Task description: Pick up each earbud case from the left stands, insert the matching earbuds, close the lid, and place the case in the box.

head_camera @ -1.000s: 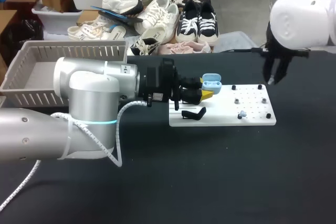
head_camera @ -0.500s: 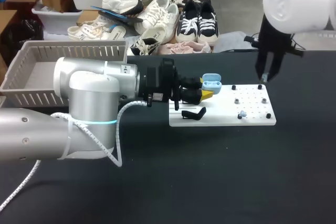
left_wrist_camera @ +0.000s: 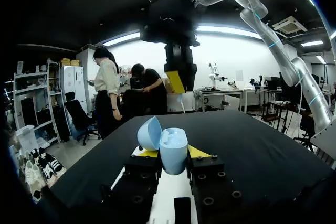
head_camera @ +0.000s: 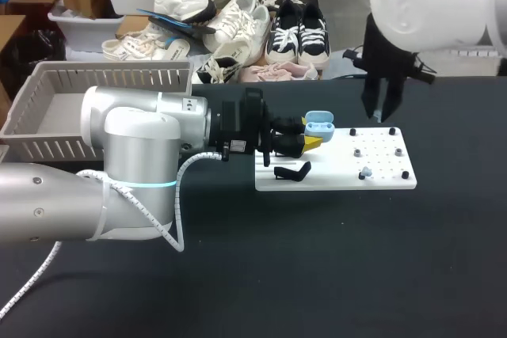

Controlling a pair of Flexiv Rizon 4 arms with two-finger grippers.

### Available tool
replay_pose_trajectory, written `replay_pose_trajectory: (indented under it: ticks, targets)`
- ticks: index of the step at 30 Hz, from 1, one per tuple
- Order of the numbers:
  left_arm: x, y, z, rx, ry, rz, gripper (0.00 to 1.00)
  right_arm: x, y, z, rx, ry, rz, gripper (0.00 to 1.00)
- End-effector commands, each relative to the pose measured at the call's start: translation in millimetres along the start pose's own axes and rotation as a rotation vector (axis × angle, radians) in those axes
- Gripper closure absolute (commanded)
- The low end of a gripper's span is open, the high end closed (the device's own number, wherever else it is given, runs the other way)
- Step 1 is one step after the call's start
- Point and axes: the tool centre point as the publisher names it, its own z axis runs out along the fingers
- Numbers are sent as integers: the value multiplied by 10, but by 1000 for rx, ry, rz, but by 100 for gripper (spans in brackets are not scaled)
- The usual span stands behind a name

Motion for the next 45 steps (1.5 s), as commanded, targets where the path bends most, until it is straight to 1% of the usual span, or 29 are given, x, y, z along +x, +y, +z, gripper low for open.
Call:
replay_pose_trajectory:
  ticks: [1, 7, 16, 22, 25, 31, 45]
  targets:
    - [8, -3, 0, -1, -3, 1, 100, 97, 28, -6, 3, -25, 18, 100]
    - [8, -3, 0, -1, -3, 1, 100, 182, 144, -13, -18, -22, 23, 100]
    - [8, -3, 0, -1, -3, 1, 100, 231, 311, -23, -24, -16, 38, 100]
    - [8, -3, 0, -1, -3, 1, 100, 271, 419, -67, -24, -50, 16, 100]
    - [-7, -7, -4, 6, -24, -4, 100, 277, 446, -65, -32, -57, 10, 100]
    - [-7, -7, -4, 6, -24, -4, 100, 303, 503, -49, -32, -57, -3, 100]
    - [-7, -7, -4, 6, -24, -4, 100, 375, 524, -60, -32, -59, -25, 100]
